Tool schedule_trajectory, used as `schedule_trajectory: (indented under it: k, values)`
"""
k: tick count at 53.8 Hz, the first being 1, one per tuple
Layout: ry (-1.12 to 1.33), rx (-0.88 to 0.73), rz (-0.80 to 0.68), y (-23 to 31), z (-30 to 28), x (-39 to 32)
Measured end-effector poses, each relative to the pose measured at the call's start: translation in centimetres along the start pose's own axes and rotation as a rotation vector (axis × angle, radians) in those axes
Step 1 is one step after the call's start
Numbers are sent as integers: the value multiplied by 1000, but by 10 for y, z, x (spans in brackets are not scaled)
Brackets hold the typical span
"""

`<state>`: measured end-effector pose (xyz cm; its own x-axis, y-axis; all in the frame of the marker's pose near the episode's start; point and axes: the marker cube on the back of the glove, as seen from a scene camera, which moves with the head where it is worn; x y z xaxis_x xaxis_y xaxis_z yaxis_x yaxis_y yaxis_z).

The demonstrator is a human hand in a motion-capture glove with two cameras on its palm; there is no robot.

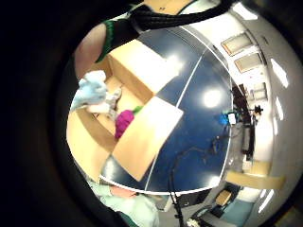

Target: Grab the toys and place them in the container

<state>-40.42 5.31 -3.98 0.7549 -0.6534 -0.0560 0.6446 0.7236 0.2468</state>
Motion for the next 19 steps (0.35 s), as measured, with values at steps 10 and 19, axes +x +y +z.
schedule_trajectory:
  k: [10,19]
  values:
    - [-116,-8,-168,23,11,-3]
    - [-173,4,-168,55,14,4]
